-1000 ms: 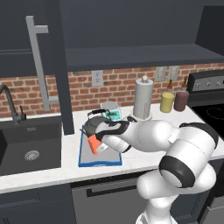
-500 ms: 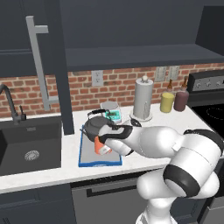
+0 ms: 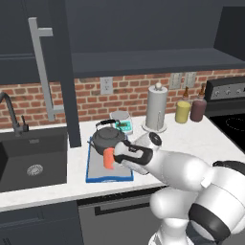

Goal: Pick the kettle from the counter and place it on the tray. Then pick the mug from the cabinet and place it on the tray. Then close the cabinet doors.

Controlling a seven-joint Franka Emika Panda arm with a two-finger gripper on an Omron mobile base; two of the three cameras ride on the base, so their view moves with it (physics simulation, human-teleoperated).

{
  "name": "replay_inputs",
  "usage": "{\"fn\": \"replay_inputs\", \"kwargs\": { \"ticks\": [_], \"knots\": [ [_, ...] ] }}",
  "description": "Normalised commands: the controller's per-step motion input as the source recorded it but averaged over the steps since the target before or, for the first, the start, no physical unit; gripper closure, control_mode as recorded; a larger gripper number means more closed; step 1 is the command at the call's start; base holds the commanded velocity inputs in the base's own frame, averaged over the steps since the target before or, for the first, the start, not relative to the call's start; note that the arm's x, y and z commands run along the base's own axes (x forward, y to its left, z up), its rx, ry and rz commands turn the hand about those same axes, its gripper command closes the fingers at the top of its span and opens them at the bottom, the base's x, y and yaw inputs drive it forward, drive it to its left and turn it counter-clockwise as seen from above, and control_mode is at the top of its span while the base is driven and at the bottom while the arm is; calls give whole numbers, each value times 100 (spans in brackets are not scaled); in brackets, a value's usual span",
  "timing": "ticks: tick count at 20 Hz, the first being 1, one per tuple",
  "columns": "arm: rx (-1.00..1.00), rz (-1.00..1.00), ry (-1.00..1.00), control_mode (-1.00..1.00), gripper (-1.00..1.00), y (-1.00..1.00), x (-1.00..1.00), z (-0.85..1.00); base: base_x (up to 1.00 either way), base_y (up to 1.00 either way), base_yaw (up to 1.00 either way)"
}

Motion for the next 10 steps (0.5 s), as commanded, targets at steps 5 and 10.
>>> {"fn": "replay_inputs", "kwargs": {
  "ticks": [5, 10],
  "knots": [
    [0, -16, 0, -100, -100, -6, -15, 77, 0, 0, 0],
    [3, -25, 2, -100, -100, 0, -41, 71, 0, 0, 0]
  ]
}}
